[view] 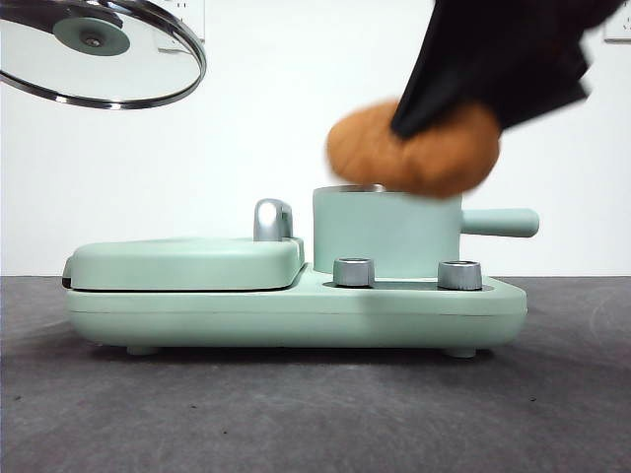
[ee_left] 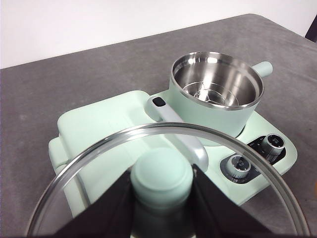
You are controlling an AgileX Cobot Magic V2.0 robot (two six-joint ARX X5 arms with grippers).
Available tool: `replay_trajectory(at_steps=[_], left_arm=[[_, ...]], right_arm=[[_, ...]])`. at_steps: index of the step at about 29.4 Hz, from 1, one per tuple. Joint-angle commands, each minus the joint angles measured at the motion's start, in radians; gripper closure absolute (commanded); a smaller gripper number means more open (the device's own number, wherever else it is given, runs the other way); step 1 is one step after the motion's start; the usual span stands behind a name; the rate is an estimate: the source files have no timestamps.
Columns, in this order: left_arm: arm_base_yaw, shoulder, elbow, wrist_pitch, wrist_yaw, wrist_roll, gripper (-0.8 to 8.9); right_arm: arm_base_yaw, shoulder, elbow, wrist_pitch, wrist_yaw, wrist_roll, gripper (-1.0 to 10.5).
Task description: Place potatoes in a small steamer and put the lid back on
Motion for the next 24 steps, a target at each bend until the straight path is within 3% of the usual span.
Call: replay_trajectory(at_steps=[1,6,12,18,24], left_arm=[[-0.001,-0.002,0.019,0.028,0.003,0.000,8.01],[-0.001,-0.002,0.019,0.028,0.003,0.001,8.01],[-0.001,-0.002,0.019,0.028,0.003,0.000,8.01],[-0.001,-0.002,0.019,0.029,0.003,0.000,8.01],[-0.001,-0.002,0.019,0.035,0.003,-0.002,8.01]], right_arm=[[-0.041,0.015,0.101,-0.083,0.008,0.082,7.8],[-0.138,0.077,0.261,-0.161,0.011,0.067,7.8],[-0.245,0.235,0.443,-0.177,0.011,-0.025,7.8],[-0.303,0.426,0.604,-0.173,0.011,-0.106,7.8],[-0.324,0.587,0.708,-0.121,0.011,-0.141,7.8]])
